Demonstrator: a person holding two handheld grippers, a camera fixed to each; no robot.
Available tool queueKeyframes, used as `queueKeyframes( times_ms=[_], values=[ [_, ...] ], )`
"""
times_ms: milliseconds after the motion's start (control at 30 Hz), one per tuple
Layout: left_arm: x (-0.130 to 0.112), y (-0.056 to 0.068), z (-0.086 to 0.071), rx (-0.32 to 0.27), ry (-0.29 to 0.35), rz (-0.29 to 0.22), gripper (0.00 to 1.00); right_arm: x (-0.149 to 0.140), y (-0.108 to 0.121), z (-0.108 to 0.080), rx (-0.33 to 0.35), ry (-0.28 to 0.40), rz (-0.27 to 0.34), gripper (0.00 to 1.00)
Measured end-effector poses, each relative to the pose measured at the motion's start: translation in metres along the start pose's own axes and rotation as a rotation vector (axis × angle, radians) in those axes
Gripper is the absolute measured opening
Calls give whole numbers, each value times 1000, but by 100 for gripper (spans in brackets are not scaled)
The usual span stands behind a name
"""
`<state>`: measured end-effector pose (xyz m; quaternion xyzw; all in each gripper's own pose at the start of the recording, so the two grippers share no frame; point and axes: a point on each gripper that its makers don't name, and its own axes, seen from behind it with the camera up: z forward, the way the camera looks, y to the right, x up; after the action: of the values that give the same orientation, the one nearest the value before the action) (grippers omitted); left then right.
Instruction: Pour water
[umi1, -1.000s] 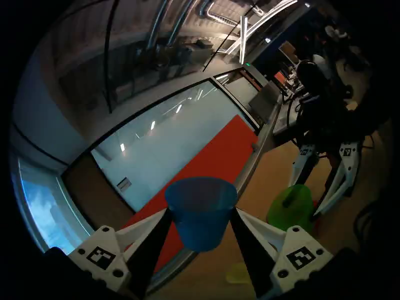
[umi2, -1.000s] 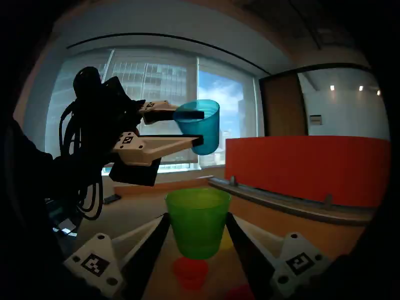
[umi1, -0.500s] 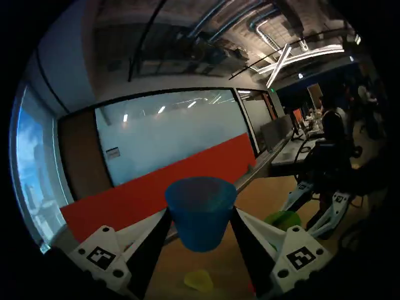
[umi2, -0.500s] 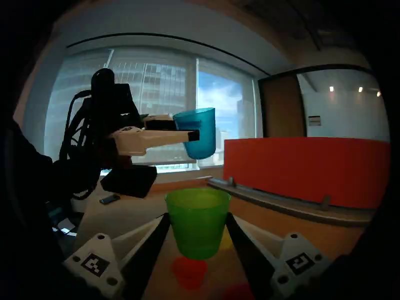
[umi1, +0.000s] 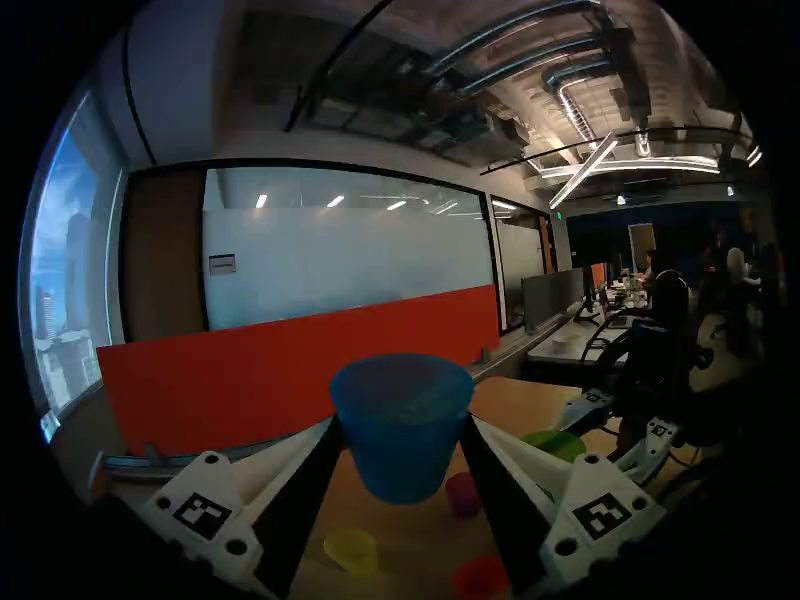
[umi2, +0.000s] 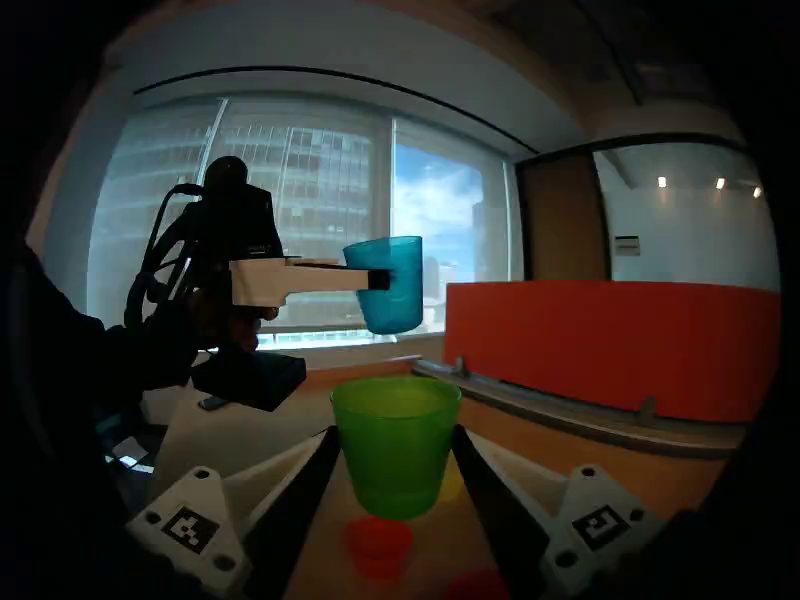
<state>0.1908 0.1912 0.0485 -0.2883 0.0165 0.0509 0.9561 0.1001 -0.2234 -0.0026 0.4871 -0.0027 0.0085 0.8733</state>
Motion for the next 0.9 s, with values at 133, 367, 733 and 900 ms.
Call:
queueKeyframes(
  times_ms=[133,367,733,900],
  values=[
    [-6,-4,-5,5,-13,-4,81,2,1,-2,-7,-2,3,85],
    [-21,-15,-15,22,-38,-24,81,4,4,-13,-27,-12,1,85],
    [-56,-25,-31,39,-108,-19,81,1,12,-41,-70,-26,19,85],
    [-66,-24,-35,32,-136,-15,81,2,8,-46,-63,-35,25,85]
  ],
)
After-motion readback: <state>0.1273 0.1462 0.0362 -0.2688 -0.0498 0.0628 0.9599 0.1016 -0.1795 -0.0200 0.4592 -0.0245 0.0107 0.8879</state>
